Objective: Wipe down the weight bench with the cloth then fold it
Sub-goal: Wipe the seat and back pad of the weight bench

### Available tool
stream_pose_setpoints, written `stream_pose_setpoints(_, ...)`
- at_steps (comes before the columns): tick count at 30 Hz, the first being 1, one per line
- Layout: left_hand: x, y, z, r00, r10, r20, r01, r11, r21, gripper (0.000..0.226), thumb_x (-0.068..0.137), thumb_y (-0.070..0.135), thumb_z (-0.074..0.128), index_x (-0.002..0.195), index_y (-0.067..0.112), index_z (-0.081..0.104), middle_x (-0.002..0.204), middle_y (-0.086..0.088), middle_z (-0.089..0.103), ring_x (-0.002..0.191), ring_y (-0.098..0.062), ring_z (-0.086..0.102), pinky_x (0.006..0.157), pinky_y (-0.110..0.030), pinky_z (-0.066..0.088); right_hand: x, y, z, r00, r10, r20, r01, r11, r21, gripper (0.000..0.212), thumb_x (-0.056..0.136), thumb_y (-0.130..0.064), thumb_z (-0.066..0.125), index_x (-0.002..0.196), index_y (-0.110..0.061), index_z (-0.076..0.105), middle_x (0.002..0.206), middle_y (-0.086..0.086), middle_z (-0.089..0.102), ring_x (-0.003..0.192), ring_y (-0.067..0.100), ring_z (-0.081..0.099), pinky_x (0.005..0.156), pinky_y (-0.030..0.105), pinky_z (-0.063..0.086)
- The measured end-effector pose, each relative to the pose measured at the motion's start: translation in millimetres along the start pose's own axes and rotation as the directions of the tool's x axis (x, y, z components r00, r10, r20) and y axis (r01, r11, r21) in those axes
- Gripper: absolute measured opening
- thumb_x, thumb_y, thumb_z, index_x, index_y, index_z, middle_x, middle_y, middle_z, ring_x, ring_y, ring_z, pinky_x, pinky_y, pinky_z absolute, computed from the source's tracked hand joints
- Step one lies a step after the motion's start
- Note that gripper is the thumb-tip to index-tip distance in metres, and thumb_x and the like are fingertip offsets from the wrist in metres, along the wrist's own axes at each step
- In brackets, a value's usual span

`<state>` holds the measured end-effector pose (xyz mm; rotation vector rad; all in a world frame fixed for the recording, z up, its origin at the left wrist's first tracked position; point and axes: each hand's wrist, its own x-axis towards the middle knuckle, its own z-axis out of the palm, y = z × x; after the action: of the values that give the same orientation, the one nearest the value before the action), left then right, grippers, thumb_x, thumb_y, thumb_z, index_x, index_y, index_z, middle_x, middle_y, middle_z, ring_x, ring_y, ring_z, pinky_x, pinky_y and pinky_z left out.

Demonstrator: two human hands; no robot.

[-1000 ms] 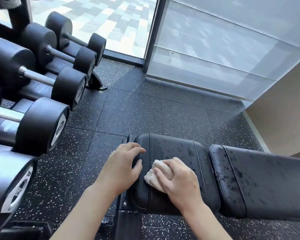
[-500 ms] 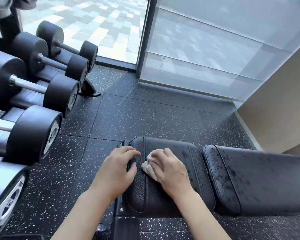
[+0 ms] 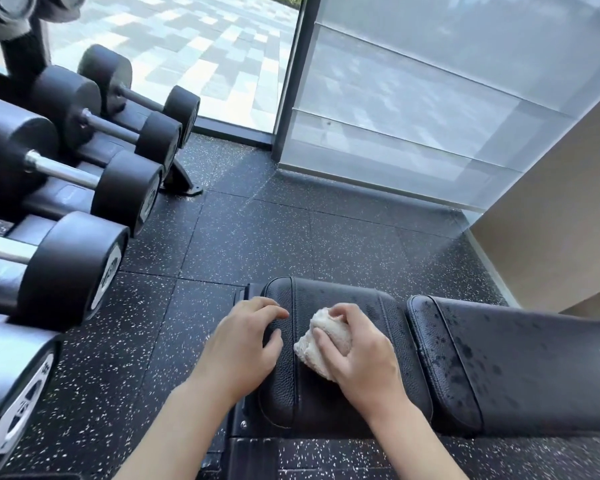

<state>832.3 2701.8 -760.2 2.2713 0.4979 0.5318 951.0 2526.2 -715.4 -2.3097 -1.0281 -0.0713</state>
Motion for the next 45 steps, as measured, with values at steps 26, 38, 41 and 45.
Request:
stream_pose_setpoints(26,10,-9,11,0.999,-0.012,0.033,0.012,1.000,0.007,0.033,0.089,0.020,0.070,0.121,0.029,0.070,0.122,0.020,0.057,0.120,-0.008,0.050,0.106,-0.035,0.047,-57,14,16,0.983,-0.158,0.093,0.168,0.980,-0.107,0.015,0.091,-0.040,0.067,0.104,-0.036,0.060,0.100,-0.016,0.060,0.089,0.003,0.063,0.077,0.019,0.051)
stream_pose_setpoints(38,4,-7,17,0.998,-0.048,0.049,0.047,0.998,0.032,0.037,0.087,0.027,0.070,0.124,0.029,0.070,0.135,0.012,0.053,0.126,-0.015,0.047,0.110,-0.038,0.044,114,19,58,0.996,0.076,0.049,-0.059,0.958,-0.280,0.025,0.099,-0.039,0.057,0.090,-0.016,0.057,0.096,0.006,0.064,0.088,0.030,0.065,0.069,0.031,0.035)
stream_pose_setpoints(41,4,-8,16,0.997,-0.057,0.059,0.055,0.998,0.031,0.038,0.087,0.026,0.071,0.124,0.030,0.070,0.138,0.011,0.053,0.126,-0.016,0.047,0.112,-0.037,0.042,85,17,52,0.999,0.025,0.045,-0.012,0.967,-0.256,0.024,0.097,-0.040,0.060,0.091,-0.017,0.058,0.093,0.004,0.065,0.085,0.029,0.065,0.068,0.034,0.040)
stream_pose_setpoints(45,4,-10,15,0.997,-0.052,0.059,0.051,0.998,0.021,0.036,0.085,0.028,0.073,0.121,0.030,0.071,0.139,0.010,0.053,0.126,-0.017,0.048,0.112,-0.039,0.043,2,8,29,0.994,-0.108,0.022,0.110,0.980,-0.163,0.015,0.092,-0.036,0.065,0.090,-0.027,0.053,0.082,-0.005,0.059,0.073,0.018,0.061,0.064,0.031,0.044)
